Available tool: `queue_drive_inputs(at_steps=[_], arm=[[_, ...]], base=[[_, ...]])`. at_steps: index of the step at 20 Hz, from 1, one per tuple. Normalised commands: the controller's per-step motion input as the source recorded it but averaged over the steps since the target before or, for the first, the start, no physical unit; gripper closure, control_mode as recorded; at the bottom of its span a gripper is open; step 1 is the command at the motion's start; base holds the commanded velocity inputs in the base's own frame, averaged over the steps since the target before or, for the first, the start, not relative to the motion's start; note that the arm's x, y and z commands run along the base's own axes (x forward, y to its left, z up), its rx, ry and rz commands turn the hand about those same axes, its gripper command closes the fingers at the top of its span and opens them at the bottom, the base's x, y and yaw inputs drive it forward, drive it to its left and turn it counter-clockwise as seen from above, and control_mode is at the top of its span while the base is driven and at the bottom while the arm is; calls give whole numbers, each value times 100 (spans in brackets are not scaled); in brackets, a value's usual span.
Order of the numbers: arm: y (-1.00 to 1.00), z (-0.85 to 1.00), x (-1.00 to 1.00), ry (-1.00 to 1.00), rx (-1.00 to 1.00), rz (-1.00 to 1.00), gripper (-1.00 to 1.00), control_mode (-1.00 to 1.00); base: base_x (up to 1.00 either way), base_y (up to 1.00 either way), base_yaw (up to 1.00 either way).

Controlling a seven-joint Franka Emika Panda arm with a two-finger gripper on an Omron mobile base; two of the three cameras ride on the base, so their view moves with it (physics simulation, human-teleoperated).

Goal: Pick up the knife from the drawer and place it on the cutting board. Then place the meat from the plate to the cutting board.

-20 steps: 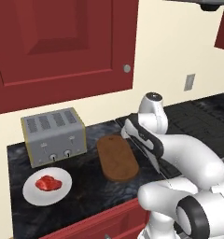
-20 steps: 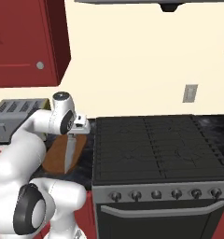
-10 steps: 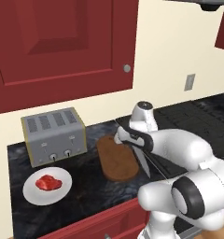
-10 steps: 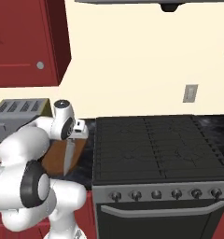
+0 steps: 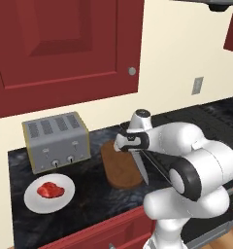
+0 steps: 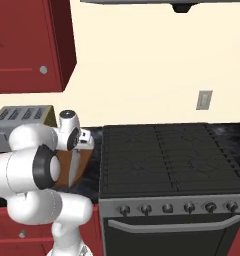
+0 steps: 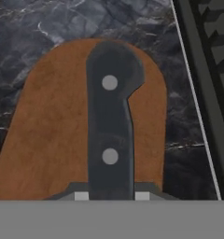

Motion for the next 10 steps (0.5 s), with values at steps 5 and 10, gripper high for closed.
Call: queue_drive_inputs(at_steps=[5,10], arm=[[9,-13,43,0,0,-6,100,-100],[3,-11,29,0,0,-12,100,-100]], base=[[0,0,0],[0,0,0]])
